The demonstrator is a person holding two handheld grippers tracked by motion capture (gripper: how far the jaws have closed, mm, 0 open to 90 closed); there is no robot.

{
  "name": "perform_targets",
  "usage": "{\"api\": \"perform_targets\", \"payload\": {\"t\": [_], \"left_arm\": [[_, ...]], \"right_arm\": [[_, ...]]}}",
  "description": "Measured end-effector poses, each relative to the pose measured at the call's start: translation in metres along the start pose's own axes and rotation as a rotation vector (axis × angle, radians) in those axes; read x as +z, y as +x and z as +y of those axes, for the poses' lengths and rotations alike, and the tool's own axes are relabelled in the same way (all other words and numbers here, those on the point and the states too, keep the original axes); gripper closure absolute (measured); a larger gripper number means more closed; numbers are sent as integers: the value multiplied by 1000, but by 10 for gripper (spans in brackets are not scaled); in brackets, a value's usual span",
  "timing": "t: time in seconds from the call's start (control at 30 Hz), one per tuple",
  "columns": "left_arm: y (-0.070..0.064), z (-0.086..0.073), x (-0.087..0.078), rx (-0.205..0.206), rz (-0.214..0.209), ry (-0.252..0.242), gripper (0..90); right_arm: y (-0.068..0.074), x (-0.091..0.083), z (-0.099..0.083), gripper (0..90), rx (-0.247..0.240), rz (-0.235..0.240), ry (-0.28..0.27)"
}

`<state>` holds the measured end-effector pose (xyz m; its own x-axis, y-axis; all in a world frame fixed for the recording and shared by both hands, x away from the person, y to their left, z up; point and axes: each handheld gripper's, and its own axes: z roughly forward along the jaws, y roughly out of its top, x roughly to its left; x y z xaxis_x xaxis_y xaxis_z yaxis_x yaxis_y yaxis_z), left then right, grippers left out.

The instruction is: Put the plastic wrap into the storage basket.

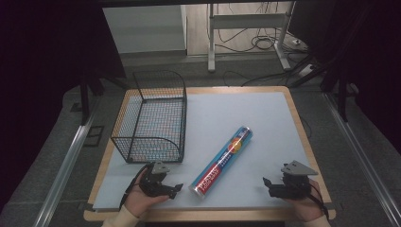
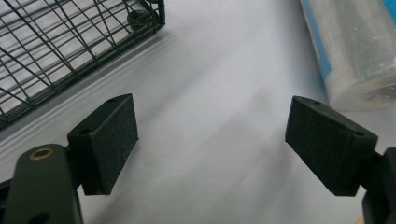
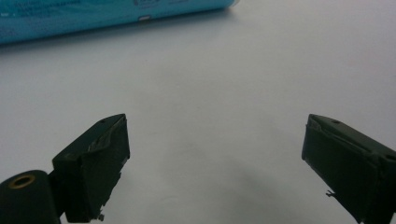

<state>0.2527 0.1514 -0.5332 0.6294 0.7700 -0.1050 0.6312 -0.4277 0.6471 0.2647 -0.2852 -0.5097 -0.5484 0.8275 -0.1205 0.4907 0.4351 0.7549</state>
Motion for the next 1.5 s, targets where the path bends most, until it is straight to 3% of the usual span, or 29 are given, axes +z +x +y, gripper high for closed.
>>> {"api": "perform_targets", "payload": {"t": [0.23,0.73,1.13,1.5], "left_arm": [[2,-2,-2,2,8,0,169],[0,1,-5,22,15,11,169],[-17,15,-21,39,-25,-11,164],[-29,30,-28,62,-26,-26,158]], "right_arm": [[3,7,0,87,14,31,15],[2,5,0,91,17,24,0],[5,3,2,98,18,15,-18],[4,2,1,99,25,8,-19]]}}
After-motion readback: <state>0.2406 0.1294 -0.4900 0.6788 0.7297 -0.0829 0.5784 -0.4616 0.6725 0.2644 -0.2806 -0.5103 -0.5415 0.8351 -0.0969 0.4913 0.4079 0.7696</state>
